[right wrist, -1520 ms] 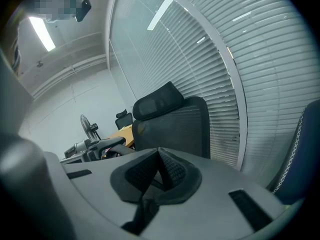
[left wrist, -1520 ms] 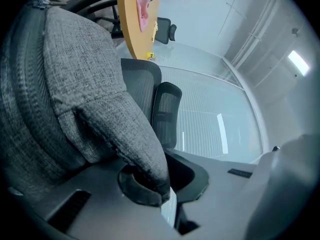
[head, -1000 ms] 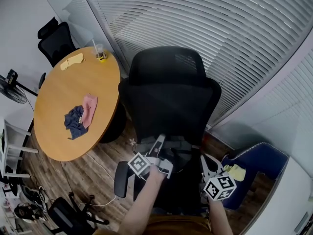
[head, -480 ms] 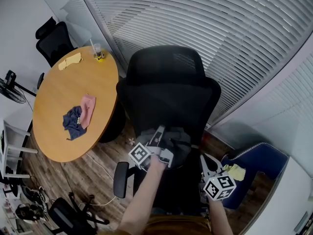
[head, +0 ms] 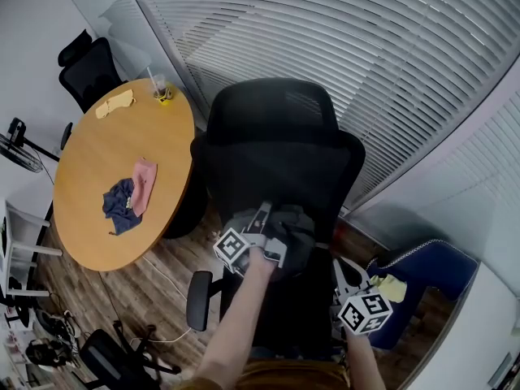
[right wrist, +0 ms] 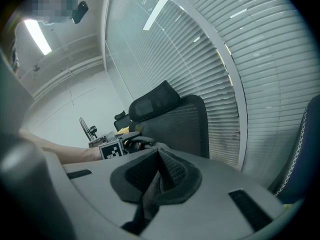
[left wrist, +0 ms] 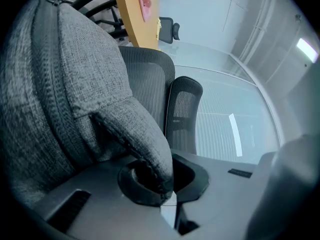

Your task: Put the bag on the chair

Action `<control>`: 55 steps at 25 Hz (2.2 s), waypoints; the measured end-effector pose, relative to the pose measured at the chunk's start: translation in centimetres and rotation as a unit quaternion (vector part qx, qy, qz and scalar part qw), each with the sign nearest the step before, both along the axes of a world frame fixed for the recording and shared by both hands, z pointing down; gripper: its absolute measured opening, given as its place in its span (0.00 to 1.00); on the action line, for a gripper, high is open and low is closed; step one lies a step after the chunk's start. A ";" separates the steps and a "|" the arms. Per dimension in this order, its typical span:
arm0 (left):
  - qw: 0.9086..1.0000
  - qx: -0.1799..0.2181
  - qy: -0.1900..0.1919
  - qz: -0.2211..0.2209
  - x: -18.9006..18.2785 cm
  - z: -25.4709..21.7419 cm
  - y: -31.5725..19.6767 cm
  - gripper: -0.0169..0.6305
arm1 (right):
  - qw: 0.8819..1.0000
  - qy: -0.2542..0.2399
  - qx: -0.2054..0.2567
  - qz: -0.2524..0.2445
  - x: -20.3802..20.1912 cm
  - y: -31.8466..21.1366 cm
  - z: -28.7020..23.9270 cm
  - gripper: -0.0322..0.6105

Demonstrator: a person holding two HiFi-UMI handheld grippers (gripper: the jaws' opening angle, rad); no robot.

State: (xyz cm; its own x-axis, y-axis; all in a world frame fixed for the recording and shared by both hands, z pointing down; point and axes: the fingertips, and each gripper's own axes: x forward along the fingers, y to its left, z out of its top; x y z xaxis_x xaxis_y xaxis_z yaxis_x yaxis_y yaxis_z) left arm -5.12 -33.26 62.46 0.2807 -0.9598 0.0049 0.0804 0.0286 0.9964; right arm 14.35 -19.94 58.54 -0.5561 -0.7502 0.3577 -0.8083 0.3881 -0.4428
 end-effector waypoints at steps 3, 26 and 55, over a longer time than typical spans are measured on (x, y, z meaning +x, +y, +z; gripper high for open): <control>1.000 -0.004 0.002 0.003 0.0 0.0 0.1 0.06 | 1.000 -0.001 -0.002 0.006 0.5 0.2 0.1 0.07; 0.994 -0.040 -0.053 0.083 0.3 0.0 5.1 0.11 | 0.999 0.007 0.031 0.017 -1.2 0.3 -2.8 0.07; 0.787 0.151 -0.574 0.167 -4.2 -15.3 18.3 0.06 | 0.973 0.122 0.188 0.053 -6.5 6.3 -13.9 0.07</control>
